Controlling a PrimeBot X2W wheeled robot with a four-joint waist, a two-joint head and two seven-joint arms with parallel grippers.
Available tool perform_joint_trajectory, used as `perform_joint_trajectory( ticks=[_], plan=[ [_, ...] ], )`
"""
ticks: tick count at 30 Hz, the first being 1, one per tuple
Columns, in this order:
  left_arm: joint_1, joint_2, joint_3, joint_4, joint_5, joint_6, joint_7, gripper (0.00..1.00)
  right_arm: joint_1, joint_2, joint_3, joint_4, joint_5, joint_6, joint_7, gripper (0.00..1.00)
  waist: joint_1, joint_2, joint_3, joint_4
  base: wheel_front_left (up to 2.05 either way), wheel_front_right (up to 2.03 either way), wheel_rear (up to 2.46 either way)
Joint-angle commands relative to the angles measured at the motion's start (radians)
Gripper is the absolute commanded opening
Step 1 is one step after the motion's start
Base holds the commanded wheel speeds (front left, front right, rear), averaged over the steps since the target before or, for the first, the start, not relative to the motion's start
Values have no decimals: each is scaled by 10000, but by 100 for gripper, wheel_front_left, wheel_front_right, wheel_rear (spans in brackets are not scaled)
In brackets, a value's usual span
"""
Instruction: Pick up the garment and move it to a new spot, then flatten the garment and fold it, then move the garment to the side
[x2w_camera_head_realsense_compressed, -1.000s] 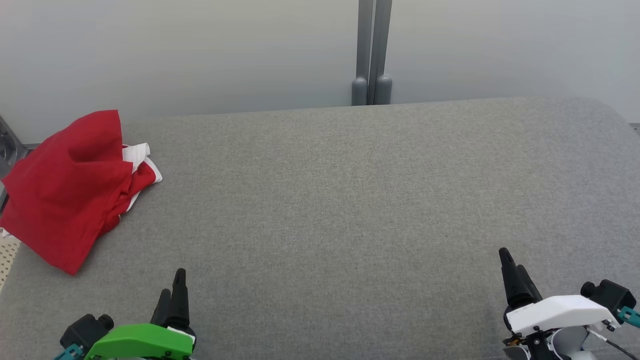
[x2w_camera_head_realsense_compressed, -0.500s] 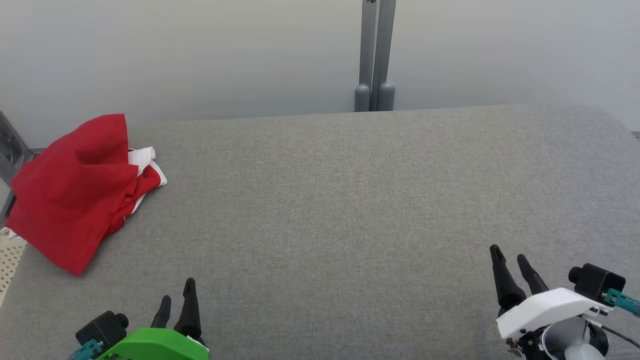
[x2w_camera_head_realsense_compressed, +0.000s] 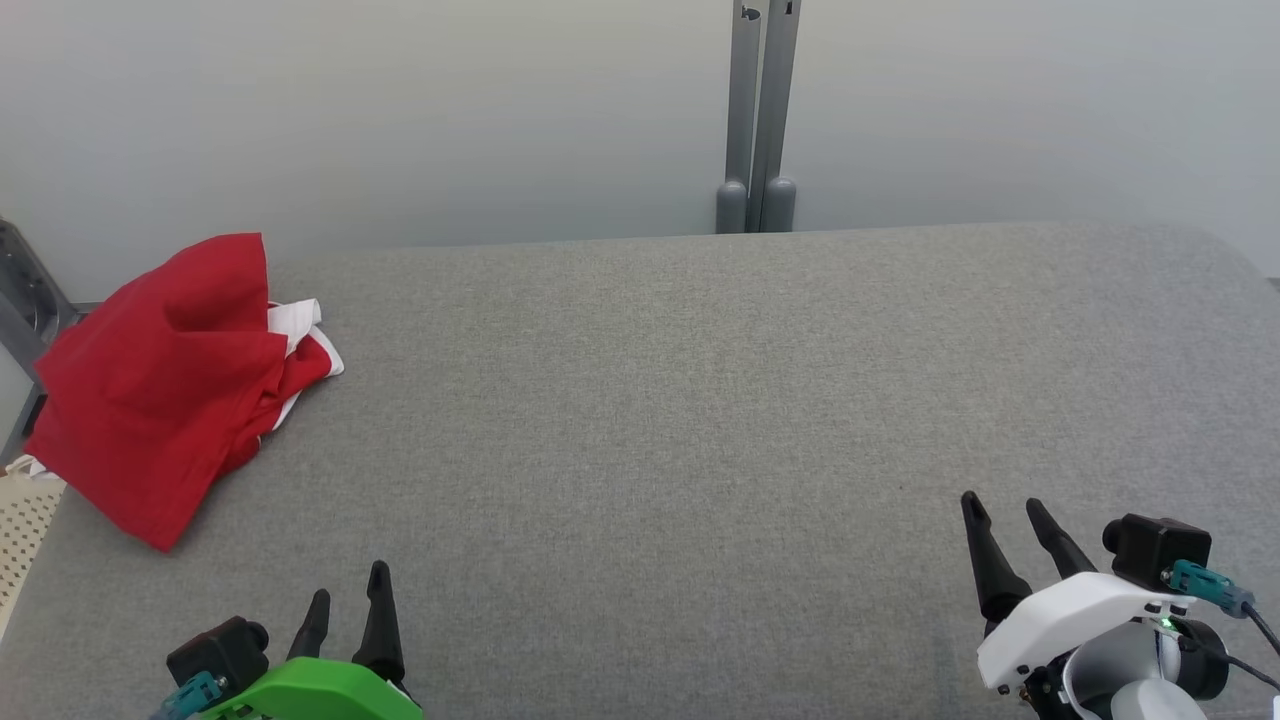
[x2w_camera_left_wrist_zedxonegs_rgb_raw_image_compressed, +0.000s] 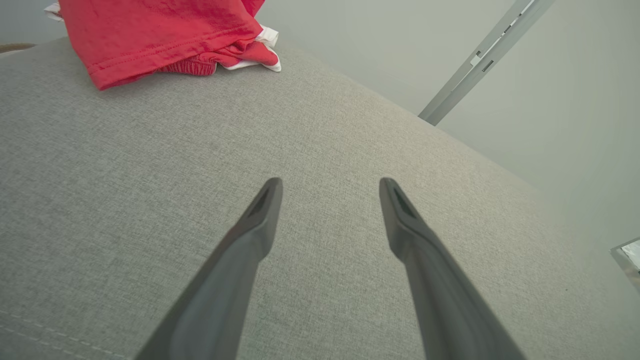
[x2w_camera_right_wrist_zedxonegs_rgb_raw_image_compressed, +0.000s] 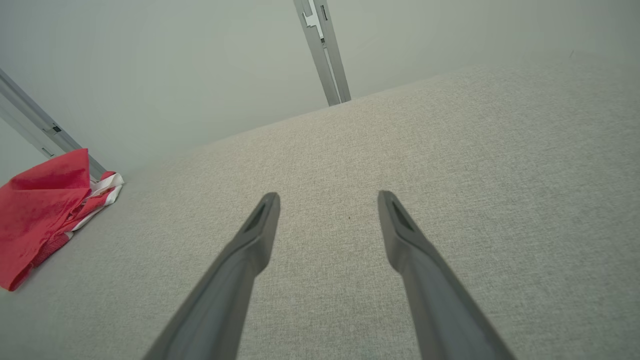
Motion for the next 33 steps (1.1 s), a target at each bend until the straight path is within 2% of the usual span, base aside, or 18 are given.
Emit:
perform_joint_trajectory(
  ticks=[1, 16, 33],
  plan=[
    [-221, 121, -96, -10, 289, 121, -111, 100, -51, -57, 27, -144, -406, 3, 39, 100, 0, 0, -17, 18, 0, 0, 0],
    [-255, 351, -465, 1, 1377, 547, -439, 100, -237, -73, 159, 34, -2023, 3, 124, 100, 0, 0, -155, 174, 0, 0, 0],
    [-206, 611, -946, -64, 2322, 831, -466, 100, -103, -93, -5, -8, -3411, 5, -94, 100, 0, 0, -428, 233, 0, 0, 0]
  ],
)
